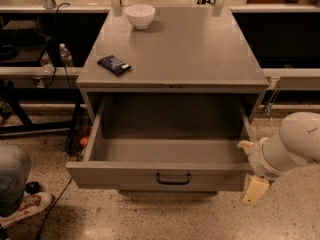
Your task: Open top drawer
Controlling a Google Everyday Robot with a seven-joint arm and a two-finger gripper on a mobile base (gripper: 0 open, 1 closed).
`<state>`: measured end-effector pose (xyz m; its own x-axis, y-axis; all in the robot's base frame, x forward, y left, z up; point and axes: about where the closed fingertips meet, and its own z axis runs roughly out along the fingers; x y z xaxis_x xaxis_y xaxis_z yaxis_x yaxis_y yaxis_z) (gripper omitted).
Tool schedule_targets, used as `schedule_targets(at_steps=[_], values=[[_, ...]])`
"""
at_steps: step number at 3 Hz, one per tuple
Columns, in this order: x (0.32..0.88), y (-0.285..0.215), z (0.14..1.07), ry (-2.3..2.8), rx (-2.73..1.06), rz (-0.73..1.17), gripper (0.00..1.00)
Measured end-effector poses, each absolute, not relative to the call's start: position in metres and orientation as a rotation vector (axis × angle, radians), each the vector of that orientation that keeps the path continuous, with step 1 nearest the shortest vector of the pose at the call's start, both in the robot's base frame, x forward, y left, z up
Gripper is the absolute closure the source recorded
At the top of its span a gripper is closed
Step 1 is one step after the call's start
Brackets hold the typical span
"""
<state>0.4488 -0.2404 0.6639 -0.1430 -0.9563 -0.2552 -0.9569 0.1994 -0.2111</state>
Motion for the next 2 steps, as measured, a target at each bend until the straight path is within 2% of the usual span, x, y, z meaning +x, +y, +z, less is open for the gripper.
schedule_targets(at_steps=[2], values=[[0.443, -0.313, 0.736, 2.149, -1.595, -0.107, 0.0]])
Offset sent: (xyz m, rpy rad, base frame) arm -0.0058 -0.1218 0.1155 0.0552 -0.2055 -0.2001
